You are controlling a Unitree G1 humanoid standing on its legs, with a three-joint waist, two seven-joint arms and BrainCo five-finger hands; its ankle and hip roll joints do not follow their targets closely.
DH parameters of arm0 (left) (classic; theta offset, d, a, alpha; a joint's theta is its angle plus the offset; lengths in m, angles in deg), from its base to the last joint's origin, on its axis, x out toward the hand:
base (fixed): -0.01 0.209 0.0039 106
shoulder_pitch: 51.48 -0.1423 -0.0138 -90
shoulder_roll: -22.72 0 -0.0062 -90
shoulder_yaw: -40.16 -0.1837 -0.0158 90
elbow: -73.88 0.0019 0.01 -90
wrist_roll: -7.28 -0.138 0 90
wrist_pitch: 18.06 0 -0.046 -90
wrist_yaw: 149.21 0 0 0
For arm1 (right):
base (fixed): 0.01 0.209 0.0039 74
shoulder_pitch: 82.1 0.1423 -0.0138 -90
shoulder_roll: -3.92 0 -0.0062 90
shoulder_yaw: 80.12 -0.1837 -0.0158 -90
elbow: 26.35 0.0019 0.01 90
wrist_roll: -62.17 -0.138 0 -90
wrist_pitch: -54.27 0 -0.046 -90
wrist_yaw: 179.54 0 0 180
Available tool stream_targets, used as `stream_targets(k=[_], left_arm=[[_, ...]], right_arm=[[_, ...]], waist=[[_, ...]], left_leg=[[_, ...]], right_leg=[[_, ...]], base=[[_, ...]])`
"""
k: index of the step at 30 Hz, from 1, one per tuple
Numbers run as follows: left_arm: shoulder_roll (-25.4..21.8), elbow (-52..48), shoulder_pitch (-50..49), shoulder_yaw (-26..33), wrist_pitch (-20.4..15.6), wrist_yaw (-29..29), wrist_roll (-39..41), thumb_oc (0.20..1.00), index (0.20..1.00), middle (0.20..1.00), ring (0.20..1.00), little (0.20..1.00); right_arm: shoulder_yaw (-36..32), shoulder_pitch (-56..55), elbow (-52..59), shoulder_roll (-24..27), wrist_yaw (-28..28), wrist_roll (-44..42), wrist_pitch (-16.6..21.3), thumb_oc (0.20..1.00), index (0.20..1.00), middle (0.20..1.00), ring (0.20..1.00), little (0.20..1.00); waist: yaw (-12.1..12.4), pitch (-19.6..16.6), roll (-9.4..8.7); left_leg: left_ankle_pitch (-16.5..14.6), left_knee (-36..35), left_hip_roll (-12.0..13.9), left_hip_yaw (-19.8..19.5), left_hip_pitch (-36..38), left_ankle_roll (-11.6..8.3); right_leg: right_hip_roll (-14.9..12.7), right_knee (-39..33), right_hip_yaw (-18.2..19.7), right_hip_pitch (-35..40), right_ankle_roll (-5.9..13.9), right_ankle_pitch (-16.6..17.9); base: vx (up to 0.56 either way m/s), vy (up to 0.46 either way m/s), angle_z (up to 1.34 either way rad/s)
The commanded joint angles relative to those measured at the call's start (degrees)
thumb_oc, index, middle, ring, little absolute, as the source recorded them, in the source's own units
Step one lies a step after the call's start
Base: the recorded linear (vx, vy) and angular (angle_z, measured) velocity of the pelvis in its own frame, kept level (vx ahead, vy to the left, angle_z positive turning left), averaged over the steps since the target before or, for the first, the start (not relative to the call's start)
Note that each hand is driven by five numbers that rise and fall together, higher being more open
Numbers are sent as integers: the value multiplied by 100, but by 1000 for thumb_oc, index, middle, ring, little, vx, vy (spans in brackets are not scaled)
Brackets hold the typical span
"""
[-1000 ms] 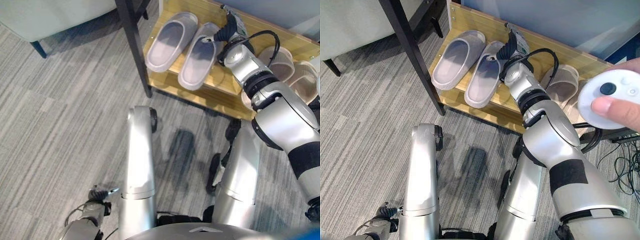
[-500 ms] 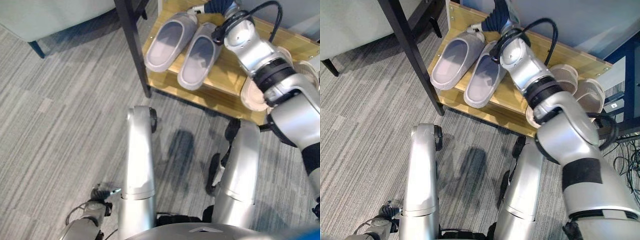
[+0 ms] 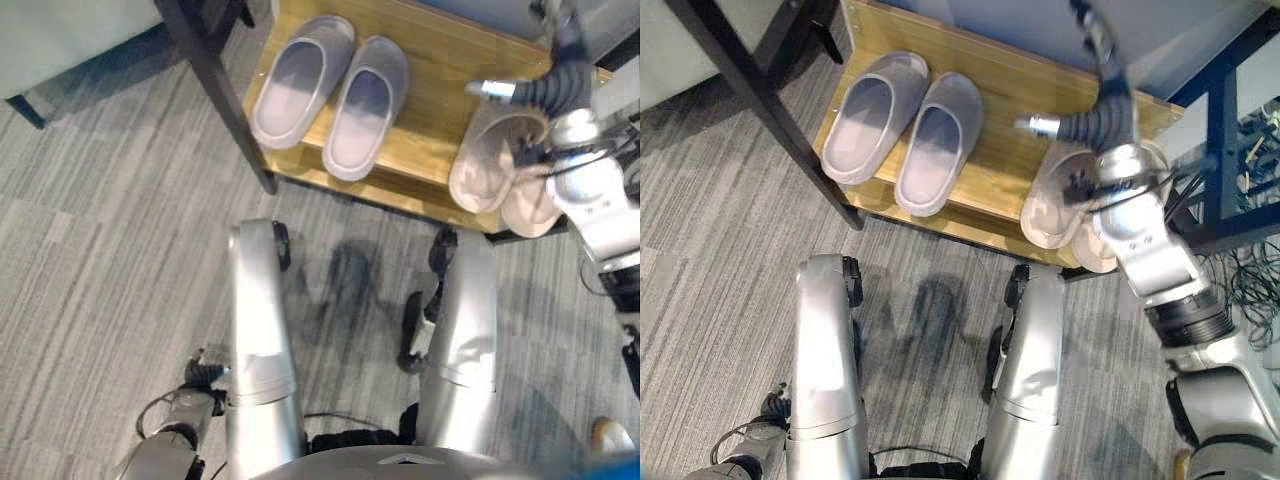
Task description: Arrange the slippers neatly on the shoe rack.
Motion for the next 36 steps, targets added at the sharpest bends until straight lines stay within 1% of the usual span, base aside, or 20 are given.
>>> stream_targets(k=[1,2,6,7,10,15,17,18,20,21,22,25,27,28,30,31,32,33,35,36], left_arm=[[105,-85,-128,-189,-66,218,-278,1000,1000,1000,1000,1000],[100,-88,-131,-192,-65,218,-279,1000,1000,1000,1000,1000],[108,-99,-59,-174,-75,330,-378,1000,1000,1000,1000,1000],[120,-95,-40,-145,-67,387,-425,1000,1000,1000,1000,1000],[163,-96,-99,-113,-67,387,-485,1000,1000,1000,1000,1000],[246,-79,-135,-41,-80,373,-584,1000,1000,1000,1000,1000],[305,-112,-109,-17,-114,382,-645,1000,1000,1000,1000,1000],[305,-112,-112,-19,-114,382,-645,1000,1000,1000,1000,1000],[341,-127,-111,-43,-108,335,-730,1000,1000,1000,1000,1000],[367,-175,-115,-103,-135,319,-786,1000,1000,1000,1000,1000],[366,-175,-116,-101,-135,319,-786,1000,1000,1000,1000,1000],[388,-230,-76,-186,-136,256,-882,1000,1000,1000,1000,1000],[446,-289,-105,-390,-163,229,-1181,1000,1000,1000,1000,1000],[446,-290,-107,-390,-163,230,-1182,1000,1000,1000,1000,1000],[469,-348,-110,-630,-182,215,-1512,1000,1000,1000,1000,1000],[512,-399,-135,-934,-203,181,-1911,1000,1000,1000,1000,1000],[516,-443,-156,-1057,-208,178,-2061,1000,1000,1000,1000,1000],[534,-485,-150,-1204,-226,141,-2235,1000,1000,1000,1000,1000],[543,-757,-246,-1502,-313,99,-2503,1000,1000,1000,1000,1000],[560,-826,-278,-1607,-334,91,-2627,1000,1000,1000,1000,1000]], right_arm=[[-218,157,459,-81,-42,-235,388,1000,1000,1000,1000,1000],[-226,147,465,-85,-43,-233,388,1000,1000,1000,1000,1000],[-310,-378,392,-642,103,-204,506,1000,1000,1000,1000,1000],[-378,-666,511,-871,151,-170,574,1000,1000,1000,1000,1000],[-408,-1066,690,-1055,84,-150,615,1000,1000,1000,1000,1000],[-445,-1901,891,-1352,-4,-49,733,1000,1000,1000,1000,1000],[-449,-2340,902,-1455,-22,236,720,1000,1000,1000,1000,1000],[-451,-2346,905,-1456,-22,237,721,1000,1000,1000,1000,1000],[-426,-2595,801,-1540,-111,241,691,1000,1000,1000,1000,1000],[-327,-2683,475,-1621,-148,239,659,1000,1000,1000,1000,1000],[-321,-2676,464,-1622,-144,240,666,1000,1000,1000,1000,1000],[-165,-2748,45,-1721,-223,338,569,1000,1000,1000,1000,1000],[0,-2843,-456,-1750,-252,642,473,1000,1000,1000,1000,1000],[3,-2841,-463,-1752,-249,645,478,1000,1000,1000,1000,1000],[101,-2935,-857,-1769,-299,733,491,1000,1000,1000,1000,1000],[192,-3012,-1703,-1910,-323,690,467,1000,1000,1000,1000,1000],[222,-3064,-2029,-1966,-349,644,464,1000,1000,1000,1000,1000],[162,-3155,-2610,-2130,-422,362,444,1000,1000,1000,1000,1000],[94,-3257,-3376,-2177,-451,267,438,1000,1000,1000,1000,1000],[80,-3287,-3561,-2165,-456,283,433,1000,1000,1000,1000,1000]], waist=[[382,67,268],[383,67,269],[346,64,346],[309,28,353],[293,-61,355],[190,-211,310],[121,-248,277],[121,-237,281],[84,-300,264],[72,-354,267],[71,-332,270],[41,-452,221],[3,-590,195],[4,-567,196],[-22,-657,199],[-58,-770,211],[-73,-817,227],[-120,-938,248],[-149,-1070,338],[-165,-1119,370]], left_leg=[[196,-898,-155,288,35,595],[207,-907,-159,286,36,597],[459,-1340,-141,240,41,581],[613,-1655,-71,270,125,587],[737,-2066,-6,326,355,608],[1147,-3272,158,447,1086,614],[1434,-4147,232,514,1676,599],[1446,-4172,232,512,1703,599],[1623,-4737,257,557,2036,570],[1834,-5328,293,618,2394,543],[1853,-5365,294,617,2437,543],[2226,-6258,324,679,2941,455],[2574,-7218,362,759,3630,401],[2591,-7256,364,760,3676,401],[2819,-7889,343,854,4169,374],[3023,-8597,322,995,4694,322],[3166,-9000,311,1061,4993,298],[3519,-9635,256,1172,5339,278],[3761,-10454,215,1333,6047,242],[3848,-10710,238,1403,6271,232]], right_leg=[[-59,-1035,383,326,-572,939],[-64,-1046,376,332,-574,944],[-133,-1385,209,363,-570,1012],[-211,-1738,34,451,-597,1067],[-235,-2118,-106,643,-575,1167],[-365,-3354,-536,1281,-546,1397],[-387,-4164,-768,1826,-512,1570],[-387,-4190,-780,1858,-515,1580],[-399,-4709,-895,2162,-460,1729],[-395,-5285,-1040,2499,-401,1931],[-392,-5324,-1055,2546,-405,1949],[-349,-6207,-1280,3055,-312,2284],[-300,-7149,-1505,3693,-160,2697],[-296,-7186,-1515,3741,-162,2714],[-276,-7786,-1670,4183,-61,2990],[-226,-8402,-1807,4653,93,3291],[-210,-8787,-1883,4952,141,3428],[-182,-9448,-1992,5280,168,3831],[-95,-10290,-2085,5899,268,4174],[-64,-10466,-2084,6051,299,4258]], base=[[-141,-25,23],[-76,-22,22],[-60,10,6],[-78,10,6],[-46,15,8],[-35,44,0],[-57,32,-7],[-38,35,-6],[-12,50,-11],[-10,44,-9],[-16,35,-3],[0,9,-6],[37,12,-5],[51,16,0],[71,29,2],[119,39,0],[96,19,2],[78,-5,6],[133,-36,-7],[185,-94,-23]])
